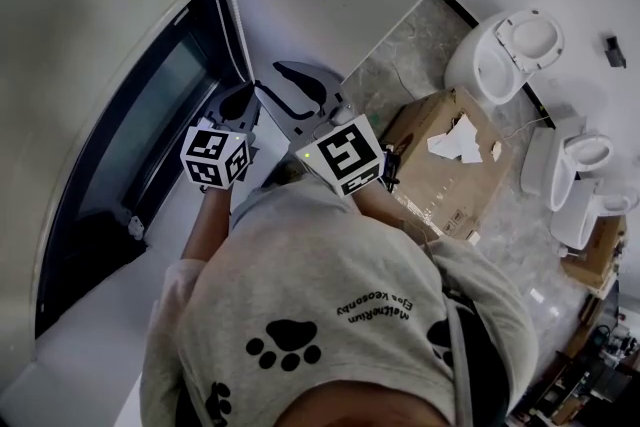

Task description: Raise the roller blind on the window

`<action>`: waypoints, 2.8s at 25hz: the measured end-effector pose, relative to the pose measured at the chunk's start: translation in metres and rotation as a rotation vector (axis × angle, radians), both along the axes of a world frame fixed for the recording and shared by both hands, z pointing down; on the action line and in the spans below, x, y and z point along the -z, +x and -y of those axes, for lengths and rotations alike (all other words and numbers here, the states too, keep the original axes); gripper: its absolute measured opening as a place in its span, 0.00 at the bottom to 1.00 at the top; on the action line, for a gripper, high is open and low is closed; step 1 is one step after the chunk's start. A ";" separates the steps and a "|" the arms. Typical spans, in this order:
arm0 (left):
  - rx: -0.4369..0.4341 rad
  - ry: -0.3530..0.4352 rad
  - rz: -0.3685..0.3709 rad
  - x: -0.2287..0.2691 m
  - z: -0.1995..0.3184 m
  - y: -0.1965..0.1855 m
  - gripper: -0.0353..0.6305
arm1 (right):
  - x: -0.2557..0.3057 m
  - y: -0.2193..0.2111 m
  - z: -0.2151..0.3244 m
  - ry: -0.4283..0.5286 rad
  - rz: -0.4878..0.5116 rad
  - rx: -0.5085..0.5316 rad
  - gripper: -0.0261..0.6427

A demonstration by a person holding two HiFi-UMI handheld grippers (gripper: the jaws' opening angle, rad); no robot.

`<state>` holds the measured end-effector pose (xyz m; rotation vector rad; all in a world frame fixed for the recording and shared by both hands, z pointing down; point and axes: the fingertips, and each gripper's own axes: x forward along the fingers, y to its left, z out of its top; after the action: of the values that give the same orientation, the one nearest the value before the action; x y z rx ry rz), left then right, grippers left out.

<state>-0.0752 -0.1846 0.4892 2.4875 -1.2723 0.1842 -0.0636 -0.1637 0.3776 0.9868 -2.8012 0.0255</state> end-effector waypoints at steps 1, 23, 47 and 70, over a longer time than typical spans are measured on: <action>-0.002 0.001 -0.001 0.000 0.000 0.001 0.06 | 0.008 -0.002 0.002 0.003 0.015 0.000 0.26; 0.016 0.105 0.002 -0.021 -0.018 0.006 0.06 | 0.049 -0.022 0.018 0.102 0.077 -0.029 0.05; 0.023 0.185 0.024 -0.004 -0.030 0.001 0.07 | -0.007 -0.016 0.025 0.049 0.052 -0.039 0.05; -0.018 0.477 0.005 0.220 -0.004 -0.003 0.18 | -0.038 -0.024 0.018 0.044 0.019 -0.021 0.05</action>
<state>-0.0778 -0.1807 0.2691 2.8905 -1.4319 -0.1269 -0.0876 -0.1813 0.4155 1.0310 -2.8208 -0.0248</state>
